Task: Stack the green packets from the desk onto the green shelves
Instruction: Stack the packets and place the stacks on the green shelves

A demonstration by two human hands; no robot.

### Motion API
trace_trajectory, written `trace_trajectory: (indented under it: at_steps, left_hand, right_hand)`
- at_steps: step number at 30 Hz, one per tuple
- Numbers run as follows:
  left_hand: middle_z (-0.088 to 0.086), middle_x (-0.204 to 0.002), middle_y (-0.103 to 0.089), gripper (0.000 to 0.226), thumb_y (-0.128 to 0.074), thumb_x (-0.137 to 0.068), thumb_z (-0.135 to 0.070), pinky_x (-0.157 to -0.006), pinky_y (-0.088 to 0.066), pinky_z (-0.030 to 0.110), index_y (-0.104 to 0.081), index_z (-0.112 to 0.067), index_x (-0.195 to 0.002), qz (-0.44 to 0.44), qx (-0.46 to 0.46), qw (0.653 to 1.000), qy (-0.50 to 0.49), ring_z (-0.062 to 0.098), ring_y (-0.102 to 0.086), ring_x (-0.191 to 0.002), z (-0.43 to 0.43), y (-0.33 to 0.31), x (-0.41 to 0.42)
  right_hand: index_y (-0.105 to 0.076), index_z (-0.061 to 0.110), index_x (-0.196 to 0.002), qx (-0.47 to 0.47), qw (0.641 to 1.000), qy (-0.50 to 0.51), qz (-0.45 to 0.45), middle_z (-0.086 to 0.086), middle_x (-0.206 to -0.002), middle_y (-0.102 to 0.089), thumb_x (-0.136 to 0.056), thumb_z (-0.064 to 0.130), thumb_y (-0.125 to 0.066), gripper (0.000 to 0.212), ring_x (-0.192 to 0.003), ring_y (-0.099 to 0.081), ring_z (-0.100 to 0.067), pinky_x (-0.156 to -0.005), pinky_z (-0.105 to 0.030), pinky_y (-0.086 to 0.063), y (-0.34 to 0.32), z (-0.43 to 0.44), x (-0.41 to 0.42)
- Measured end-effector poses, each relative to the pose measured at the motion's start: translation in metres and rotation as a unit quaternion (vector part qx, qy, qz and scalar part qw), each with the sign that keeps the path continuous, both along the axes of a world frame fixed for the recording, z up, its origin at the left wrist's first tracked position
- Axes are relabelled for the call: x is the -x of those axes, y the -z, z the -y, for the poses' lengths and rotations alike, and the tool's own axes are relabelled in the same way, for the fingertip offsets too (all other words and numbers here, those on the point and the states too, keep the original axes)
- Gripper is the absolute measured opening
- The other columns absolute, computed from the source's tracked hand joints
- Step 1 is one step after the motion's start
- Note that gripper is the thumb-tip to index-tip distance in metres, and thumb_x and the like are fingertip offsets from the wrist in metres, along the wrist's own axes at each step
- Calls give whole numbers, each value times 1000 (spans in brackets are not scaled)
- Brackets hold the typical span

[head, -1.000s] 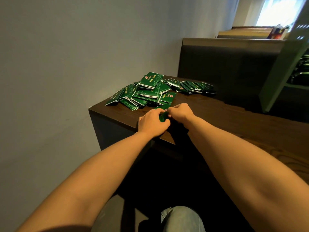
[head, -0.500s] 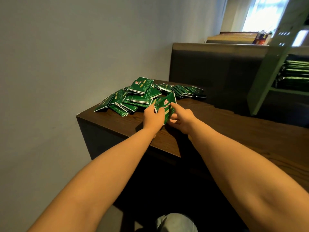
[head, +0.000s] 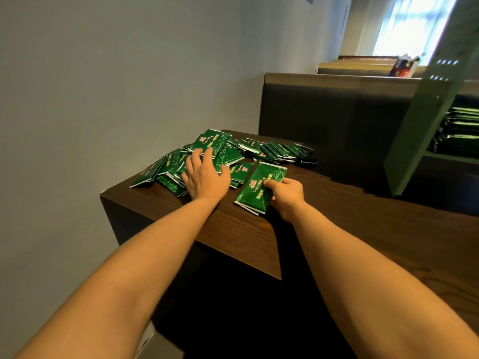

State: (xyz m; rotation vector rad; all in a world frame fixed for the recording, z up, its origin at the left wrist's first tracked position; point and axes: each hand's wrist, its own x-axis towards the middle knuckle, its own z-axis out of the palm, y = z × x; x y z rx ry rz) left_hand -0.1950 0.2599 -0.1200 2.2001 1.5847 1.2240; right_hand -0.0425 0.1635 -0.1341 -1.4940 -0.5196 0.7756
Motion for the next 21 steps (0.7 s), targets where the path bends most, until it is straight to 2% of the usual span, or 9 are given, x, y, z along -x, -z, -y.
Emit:
trace_trajectory:
  at_steps: [2,4,6,8,11,15,18,21]
  left_hand:
    - [3,-162,-19,71,-56,-90,-42,-113,-22,51,-27,-24,-153,-73,24,997,-9,27,-13,-149,-13,-5,-2]
    - [1,-166,-7,79,-55,-92,-46,-116,-17,56,-16,-25,-157,-111,59,992,-9,28,-3,-152,-25,-9,-4]
    - [0,-166,-3,78,-55,-92,-47,-117,-16,57,-18,-27,-157,-123,79,989,-8,29,0,-152,-32,-9,-6]
    - [2,-166,-7,68,-57,-91,-46,-116,-16,56,-33,-28,-151,-117,65,991,-16,29,-3,-152,-35,-7,-7]
    - [5,-163,-21,49,-60,-91,-37,-116,-15,55,-53,-26,-138,-86,20,996,-25,30,-12,-150,-34,-5,-7]
    - [4,-156,-37,42,-53,-96,-37,-115,-19,52,-58,-25,-136,-57,5,998,-30,26,-31,-143,-32,-4,-5]
    - [2,-150,-45,39,-49,-99,-41,-110,-24,48,-60,-24,-133,-20,-22,999,-19,26,-40,-136,-27,-4,-2]
    - [-1,-146,-50,39,-47,-101,-43,-107,-31,45,-61,-25,-132,21,-38,999,15,23,-45,-132,-14,-8,1]
  right_hand:
    - [-52,11,-74,-1,1000,-15,-3,-10,-76,-61,-93,0,-70,29,-67,-60,-22,-59,-36,-47,0,0,-3]
    - [-52,12,-73,4,1000,-17,-1,-8,-74,-62,-94,-1,-69,30,-67,-62,-20,-57,-35,-49,0,0,-4]
    - [-56,11,-72,8,1000,-24,19,-10,-77,-66,-91,3,-73,27,-72,-67,-24,-65,-43,-58,2,-1,-3]
    - [-60,10,-76,19,999,-29,36,-13,-82,-70,-87,9,-78,20,-80,-70,-29,-79,-57,-59,2,-1,-2]
    - [-63,10,-83,16,999,-31,38,-15,-84,-71,-87,11,-78,15,-81,-69,-30,-82,-57,-60,5,-3,-3]
    - [-62,10,-80,11,999,-26,32,-12,-81,-69,-92,10,-73,16,-77,-67,-28,-69,-43,-57,3,0,-2]
    - [-65,13,-82,10,999,-23,24,-10,-82,-70,-95,9,-67,14,-82,-69,-31,-79,-49,-58,1,2,-1]
    - [-64,13,-86,9,1000,-23,8,-16,-89,-70,-96,9,-61,11,-90,-70,-37,-86,-55,-58,2,0,-3]
